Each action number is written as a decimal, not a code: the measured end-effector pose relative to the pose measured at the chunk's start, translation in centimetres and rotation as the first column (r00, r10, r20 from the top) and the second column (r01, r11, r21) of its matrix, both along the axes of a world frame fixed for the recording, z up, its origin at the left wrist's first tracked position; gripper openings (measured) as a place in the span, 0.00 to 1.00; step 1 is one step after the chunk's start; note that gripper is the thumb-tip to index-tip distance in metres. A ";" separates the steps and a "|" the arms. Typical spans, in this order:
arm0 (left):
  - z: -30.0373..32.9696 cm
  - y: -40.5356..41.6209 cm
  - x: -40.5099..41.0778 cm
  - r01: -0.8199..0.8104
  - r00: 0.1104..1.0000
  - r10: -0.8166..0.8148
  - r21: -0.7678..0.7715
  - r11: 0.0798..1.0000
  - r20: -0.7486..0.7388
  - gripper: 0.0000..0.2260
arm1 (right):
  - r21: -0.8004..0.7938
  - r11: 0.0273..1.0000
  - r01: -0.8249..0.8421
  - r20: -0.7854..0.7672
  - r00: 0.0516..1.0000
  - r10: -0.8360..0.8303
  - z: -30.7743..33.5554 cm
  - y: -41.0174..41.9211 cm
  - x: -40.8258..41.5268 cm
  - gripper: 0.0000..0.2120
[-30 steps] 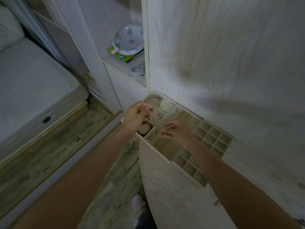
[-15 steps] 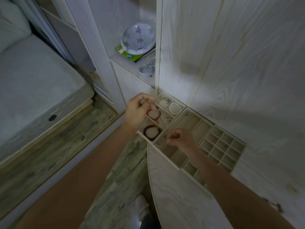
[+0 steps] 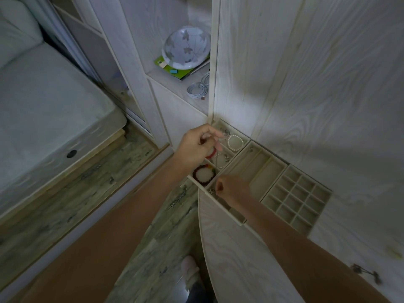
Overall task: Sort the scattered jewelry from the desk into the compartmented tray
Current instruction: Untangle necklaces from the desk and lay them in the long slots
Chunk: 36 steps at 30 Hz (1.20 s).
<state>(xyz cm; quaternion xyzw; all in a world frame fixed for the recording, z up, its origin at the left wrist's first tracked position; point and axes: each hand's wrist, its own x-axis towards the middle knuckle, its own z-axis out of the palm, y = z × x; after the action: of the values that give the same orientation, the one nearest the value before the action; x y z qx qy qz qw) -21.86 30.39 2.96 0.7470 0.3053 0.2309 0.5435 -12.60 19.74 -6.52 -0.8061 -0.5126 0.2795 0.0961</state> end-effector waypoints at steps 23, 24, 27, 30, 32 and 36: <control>1.4 -2.1 3.5 0.317 0.914 -0.264 0.136 0.939 -0.307 0.08 | 0.234 0.956 0.177 -0.389 0.918 -0.075 5.0 -0.3 4.9 0.04; 1.3 -2.2 3.7 0.320 0.914 -0.269 0.132 0.938 -0.305 0.08 | 0.253 0.948 0.194 -0.374 0.923 -0.089 4.8 -0.2 5.0 0.06; 1.1 -1.7 4.2 0.311 0.908 -0.232 0.192 0.931 -0.349 0.08 | 0.267 0.929 0.257 -0.384 0.913 -0.142 4.6 -0.2 5.6 0.05; 0.8 -0.7 4.5 0.295 0.902 -0.160 0.303 0.906 -0.400 0.08 | 0.254 0.916 0.311 -0.398 0.897 -0.194 4.0 -0.3 6.5 0.05; 0.7 -0.2 4.7 0.317 0.885 -0.142 0.351 0.881 -0.443 0.08 | 0.252 0.910 0.329 -0.392 0.895 -0.214 3.7 -0.2 6.9 0.05; 0.4 0.4 5.6 0.343 0.877 -0.141 0.394 0.852 -0.460 0.08 | 0.215 0.917 0.335 -0.344 0.905 -0.249 3.2 0.1 7.4 0.06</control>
<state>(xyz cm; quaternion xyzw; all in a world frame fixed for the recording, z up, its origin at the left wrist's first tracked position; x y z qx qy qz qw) -16.24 30.78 3.35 0.9195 0.2504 0.0613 0.2966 -5.16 19.83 -3.31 -0.7997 -0.3965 0.3125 0.3251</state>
